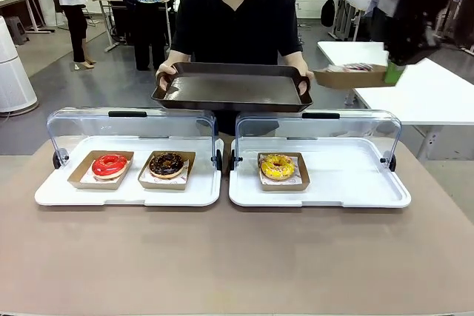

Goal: Provide the desired donut to the person.
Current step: Place the picked Paper togo box onto the Handle tray extended by the person.

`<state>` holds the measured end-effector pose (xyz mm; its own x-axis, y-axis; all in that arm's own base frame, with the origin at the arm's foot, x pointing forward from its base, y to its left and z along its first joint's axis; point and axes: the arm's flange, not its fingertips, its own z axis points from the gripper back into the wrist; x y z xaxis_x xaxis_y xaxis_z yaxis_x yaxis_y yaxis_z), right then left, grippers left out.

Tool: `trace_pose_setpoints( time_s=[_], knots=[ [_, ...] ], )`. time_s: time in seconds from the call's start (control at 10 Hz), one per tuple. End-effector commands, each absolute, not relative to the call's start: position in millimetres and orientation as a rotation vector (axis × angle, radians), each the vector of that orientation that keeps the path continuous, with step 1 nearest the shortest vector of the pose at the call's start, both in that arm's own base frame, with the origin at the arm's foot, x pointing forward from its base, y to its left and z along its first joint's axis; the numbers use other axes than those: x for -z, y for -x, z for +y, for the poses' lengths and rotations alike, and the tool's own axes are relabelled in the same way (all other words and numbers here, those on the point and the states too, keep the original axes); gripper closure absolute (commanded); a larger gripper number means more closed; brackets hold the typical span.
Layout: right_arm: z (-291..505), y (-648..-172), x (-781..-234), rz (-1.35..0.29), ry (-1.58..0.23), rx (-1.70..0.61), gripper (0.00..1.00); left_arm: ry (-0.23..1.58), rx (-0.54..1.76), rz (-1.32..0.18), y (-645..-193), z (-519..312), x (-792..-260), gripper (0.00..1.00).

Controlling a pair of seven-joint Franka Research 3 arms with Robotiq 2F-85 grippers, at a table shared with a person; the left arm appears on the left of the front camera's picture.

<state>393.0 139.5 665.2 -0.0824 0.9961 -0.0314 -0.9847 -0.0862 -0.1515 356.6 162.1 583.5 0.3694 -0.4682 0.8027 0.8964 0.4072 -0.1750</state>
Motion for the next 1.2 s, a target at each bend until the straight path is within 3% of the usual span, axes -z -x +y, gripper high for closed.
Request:
trace_pose_setpoints(
  time_s=[0.0,0.5,1.1],
  knots=[
    [186,-416,-683,-0.094,0.182,-1.653,0.98,0.69,0.972,-0.759,-356,163,-584,0.0],
    [263,-484,-680,-0.194,0.121,-1.633,0.98,0.69,0.972,-0.759,-356,163,-584,0.0],
    [267,-537,-612,-0.174,0.05,-1.653,0.98,0.69,0.972,-0.759,-356,163,-584,0.0]
  ],
)
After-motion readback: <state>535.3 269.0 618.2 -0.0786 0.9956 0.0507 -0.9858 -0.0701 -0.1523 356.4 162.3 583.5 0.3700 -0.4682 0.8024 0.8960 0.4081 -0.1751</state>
